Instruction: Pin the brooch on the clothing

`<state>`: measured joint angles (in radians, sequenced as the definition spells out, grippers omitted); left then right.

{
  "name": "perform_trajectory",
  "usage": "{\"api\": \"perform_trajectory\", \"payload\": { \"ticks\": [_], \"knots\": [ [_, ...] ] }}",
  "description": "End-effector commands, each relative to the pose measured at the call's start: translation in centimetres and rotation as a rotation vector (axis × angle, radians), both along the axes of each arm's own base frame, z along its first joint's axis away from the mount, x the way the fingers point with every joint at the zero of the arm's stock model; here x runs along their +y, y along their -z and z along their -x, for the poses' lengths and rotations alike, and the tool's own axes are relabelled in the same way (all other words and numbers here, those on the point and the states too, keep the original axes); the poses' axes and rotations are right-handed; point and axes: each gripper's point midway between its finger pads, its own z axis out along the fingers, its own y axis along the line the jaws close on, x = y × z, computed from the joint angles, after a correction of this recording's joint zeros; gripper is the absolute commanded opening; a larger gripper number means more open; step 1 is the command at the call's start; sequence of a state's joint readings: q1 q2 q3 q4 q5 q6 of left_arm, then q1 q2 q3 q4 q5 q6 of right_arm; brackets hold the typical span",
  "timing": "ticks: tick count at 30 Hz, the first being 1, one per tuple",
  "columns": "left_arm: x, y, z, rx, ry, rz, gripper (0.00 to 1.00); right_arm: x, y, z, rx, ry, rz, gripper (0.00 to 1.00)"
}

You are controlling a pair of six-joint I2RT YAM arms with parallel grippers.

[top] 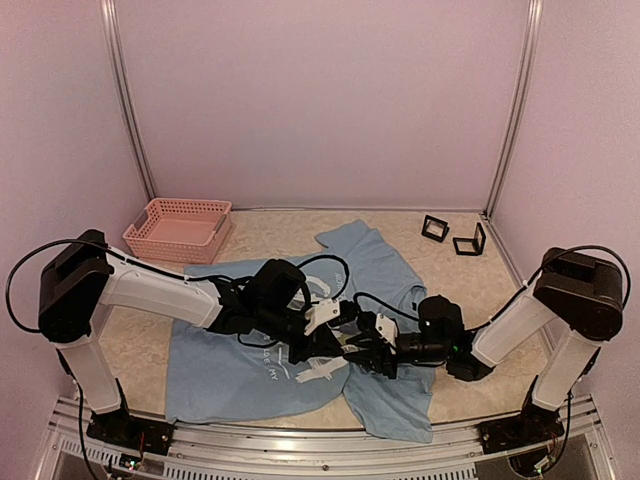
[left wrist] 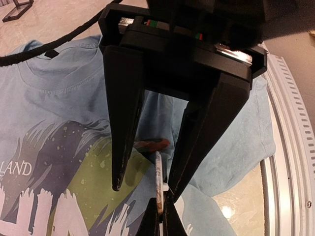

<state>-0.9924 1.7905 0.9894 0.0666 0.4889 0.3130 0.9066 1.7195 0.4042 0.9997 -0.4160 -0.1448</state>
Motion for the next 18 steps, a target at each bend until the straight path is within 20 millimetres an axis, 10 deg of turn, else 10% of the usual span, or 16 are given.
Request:
{"api": "perform_trajectory", "payload": {
  "ticks": [1, 18],
  "knots": [
    [-0.2, -1.5, 1.0, -0.004, 0.044, 0.047, 0.0, -0.2, 0.2, -1.4, 0.025, 0.059, 0.003, 0.28],
    [-0.3, -1.5, 1.3, 0.002, 0.056, 0.044, 0.0, -1.2, -0.7, -3.4, 0.108, 0.163, -0.032, 0.16]
  ]
}}
